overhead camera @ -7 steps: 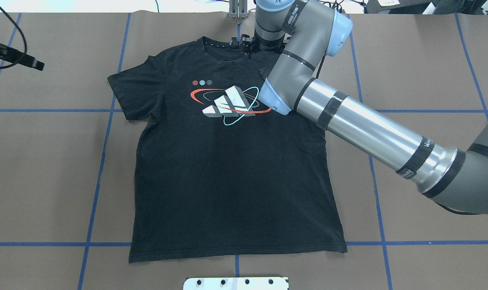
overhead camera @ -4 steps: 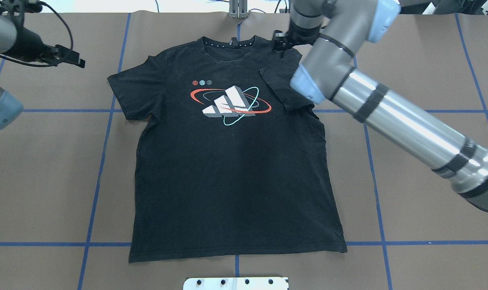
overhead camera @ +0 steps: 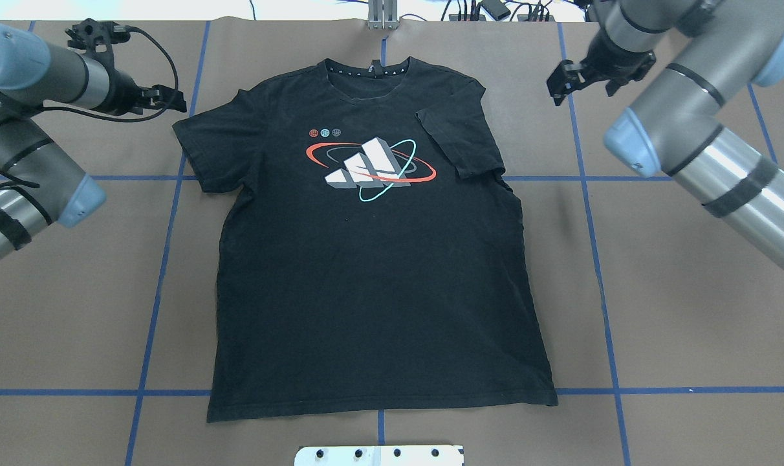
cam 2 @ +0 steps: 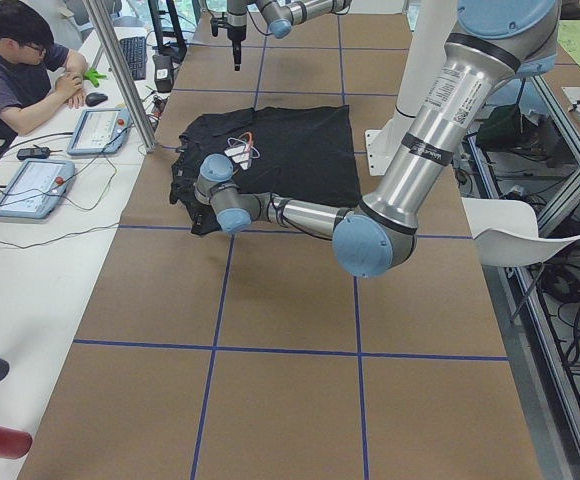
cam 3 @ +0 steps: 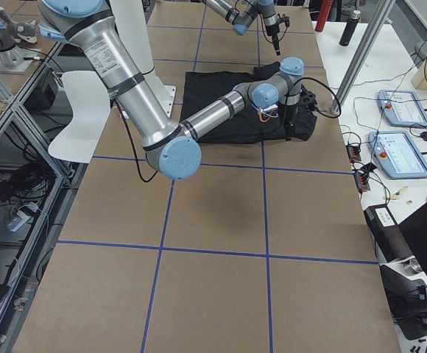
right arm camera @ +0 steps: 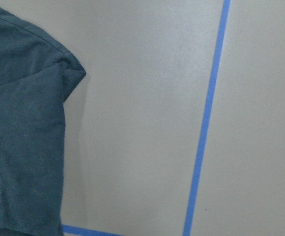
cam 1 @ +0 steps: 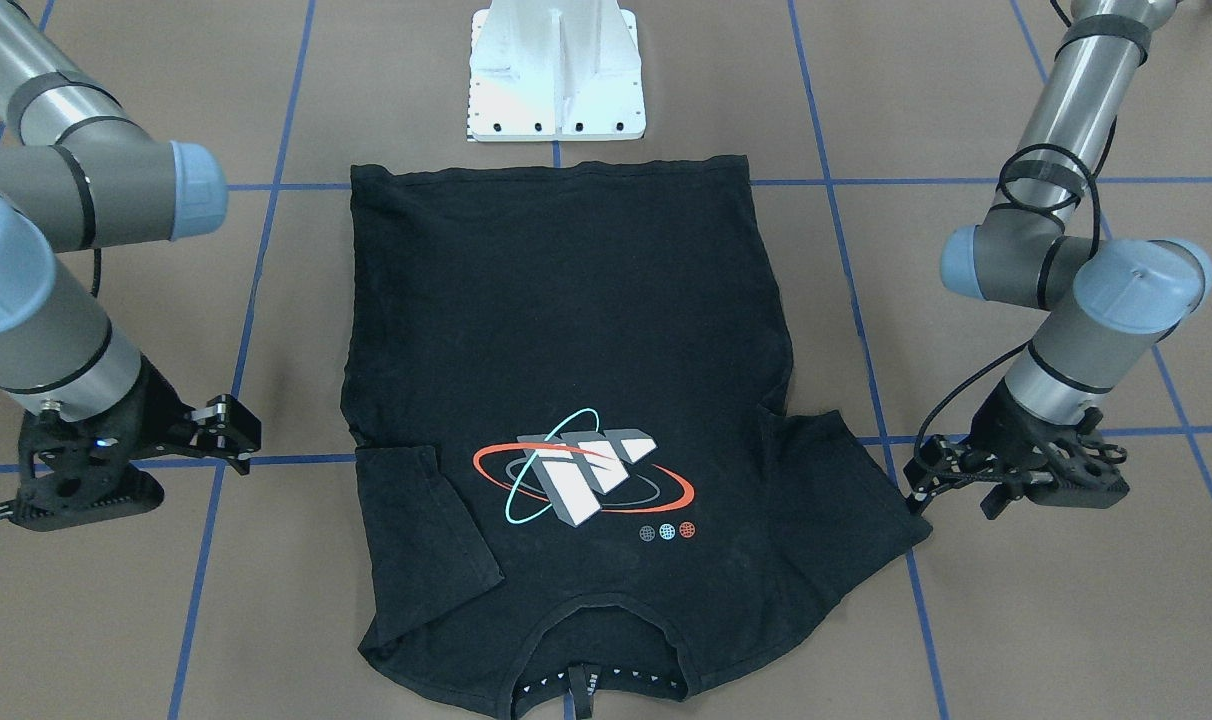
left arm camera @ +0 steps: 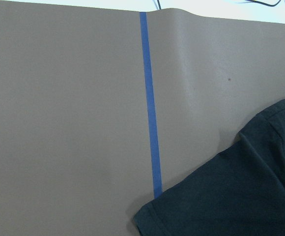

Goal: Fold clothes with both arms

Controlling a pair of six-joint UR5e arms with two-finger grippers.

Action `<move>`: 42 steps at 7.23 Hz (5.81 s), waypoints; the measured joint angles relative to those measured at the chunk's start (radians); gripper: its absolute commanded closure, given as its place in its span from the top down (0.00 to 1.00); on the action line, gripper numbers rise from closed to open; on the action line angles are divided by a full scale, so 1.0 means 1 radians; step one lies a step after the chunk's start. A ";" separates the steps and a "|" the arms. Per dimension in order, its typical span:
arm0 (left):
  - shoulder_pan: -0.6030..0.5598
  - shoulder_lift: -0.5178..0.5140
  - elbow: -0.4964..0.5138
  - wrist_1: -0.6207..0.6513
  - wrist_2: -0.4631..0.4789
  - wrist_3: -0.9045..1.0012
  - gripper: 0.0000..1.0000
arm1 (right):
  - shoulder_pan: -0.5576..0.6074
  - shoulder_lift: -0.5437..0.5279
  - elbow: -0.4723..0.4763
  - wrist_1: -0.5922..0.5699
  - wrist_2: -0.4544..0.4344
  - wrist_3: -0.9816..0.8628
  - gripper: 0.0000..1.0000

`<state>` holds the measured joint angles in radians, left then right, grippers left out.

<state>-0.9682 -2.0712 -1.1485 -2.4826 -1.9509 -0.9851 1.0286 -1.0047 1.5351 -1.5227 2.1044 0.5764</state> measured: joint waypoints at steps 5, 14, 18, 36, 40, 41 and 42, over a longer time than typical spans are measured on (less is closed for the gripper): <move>0.044 -0.019 0.066 -0.048 0.061 -0.006 0.71 | 0.013 -0.028 0.017 0.001 0.011 -0.017 0.99; 0.048 -0.023 0.109 -0.072 0.082 0.001 0.34 | 0.008 -0.018 0.010 0.001 0.008 -0.008 0.99; 0.048 -0.024 0.110 -0.073 0.090 0.003 0.00 | 0.005 -0.018 0.010 0.001 0.008 -0.008 0.99; 0.211 -0.330 0.124 0.009 0.153 -0.550 1.00 | -0.001 -0.021 0.007 0.001 0.007 0.000 0.99; 0.203 -0.218 -0.040 0.033 0.016 -0.409 1.00 | -0.040 -0.068 0.096 0.001 0.011 0.148 1.00; 0.203 -0.149 -0.127 0.037 -0.022 -0.394 1.00 | -0.076 -0.116 0.173 0.002 0.008 0.225 1.00; 0.206 -0.074 -0.219 0.039 -0.048 -0.389 1.00 | -0.121 -0.167 0.256 0.002 -0.007 0.313 1.00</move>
<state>-0.7626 -2.1450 -1.3679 -2.4432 -1.9990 -1.3745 0.9078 -1.1713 1.7907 -1.5204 2.0978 0.8890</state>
